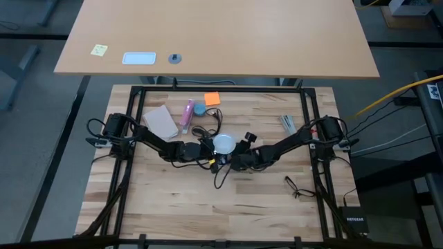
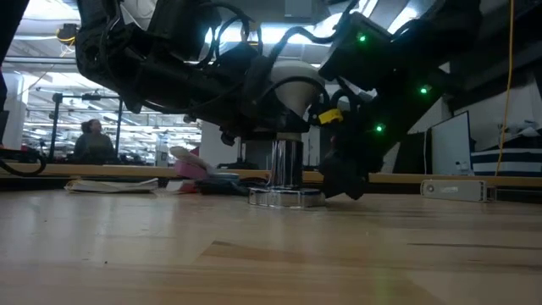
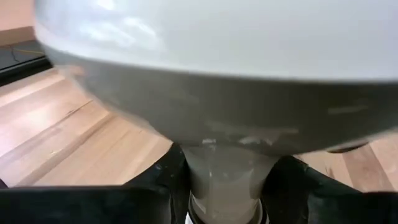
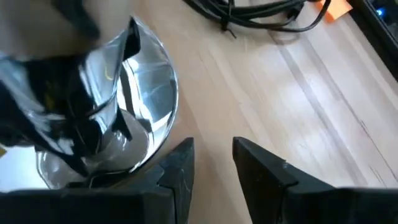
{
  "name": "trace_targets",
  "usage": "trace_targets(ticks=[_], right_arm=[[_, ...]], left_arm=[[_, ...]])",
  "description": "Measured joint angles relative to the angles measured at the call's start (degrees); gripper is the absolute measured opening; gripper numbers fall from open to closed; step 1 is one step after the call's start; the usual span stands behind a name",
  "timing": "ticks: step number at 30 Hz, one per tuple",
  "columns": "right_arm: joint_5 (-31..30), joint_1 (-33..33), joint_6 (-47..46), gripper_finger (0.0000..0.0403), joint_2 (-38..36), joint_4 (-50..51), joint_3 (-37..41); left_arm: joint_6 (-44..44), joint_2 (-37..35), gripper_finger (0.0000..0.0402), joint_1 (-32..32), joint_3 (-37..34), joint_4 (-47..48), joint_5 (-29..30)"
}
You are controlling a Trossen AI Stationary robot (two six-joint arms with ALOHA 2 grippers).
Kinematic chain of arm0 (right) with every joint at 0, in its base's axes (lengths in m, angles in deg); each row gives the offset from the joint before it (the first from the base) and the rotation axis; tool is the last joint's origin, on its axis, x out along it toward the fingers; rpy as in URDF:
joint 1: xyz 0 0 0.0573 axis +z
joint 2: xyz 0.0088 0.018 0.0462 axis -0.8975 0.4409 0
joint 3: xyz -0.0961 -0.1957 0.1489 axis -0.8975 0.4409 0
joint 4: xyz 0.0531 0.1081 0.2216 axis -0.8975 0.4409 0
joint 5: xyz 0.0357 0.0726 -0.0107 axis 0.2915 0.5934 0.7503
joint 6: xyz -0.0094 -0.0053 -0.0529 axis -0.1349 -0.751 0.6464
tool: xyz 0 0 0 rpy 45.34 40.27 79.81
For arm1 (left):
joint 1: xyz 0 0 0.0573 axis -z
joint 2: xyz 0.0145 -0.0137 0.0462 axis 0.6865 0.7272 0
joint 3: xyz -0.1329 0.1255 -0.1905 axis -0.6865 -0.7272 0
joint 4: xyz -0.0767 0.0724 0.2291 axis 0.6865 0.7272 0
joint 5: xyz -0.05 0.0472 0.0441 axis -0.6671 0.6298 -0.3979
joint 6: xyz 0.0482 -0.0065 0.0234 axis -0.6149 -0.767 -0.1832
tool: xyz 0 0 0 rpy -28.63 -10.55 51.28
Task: Screw lightbulb
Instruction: Insert the lightbulb into the lamp
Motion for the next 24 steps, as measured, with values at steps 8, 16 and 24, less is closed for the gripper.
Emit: trace_targets(ticks=[8,16,24], right_arm=[[2.08,-2.80,4.64,0.0121,-0.96,0.65,0.00],[1.95,-2.58,5.58,0.0121,-8.77,9.34,0.09],[1.27,0.29,4.93,0.0121,-15.83,12.59,-0.15]], left_arm=[[0.33,0.00,0.0141,-0.02,0.00,-0.01,0.68],[0.61,-0.02,0.0141,-0.03,-0.08,-0.05,1.23],[0.02,0.02,0.0141,-0.52,0.02,-0.33,0.72]])
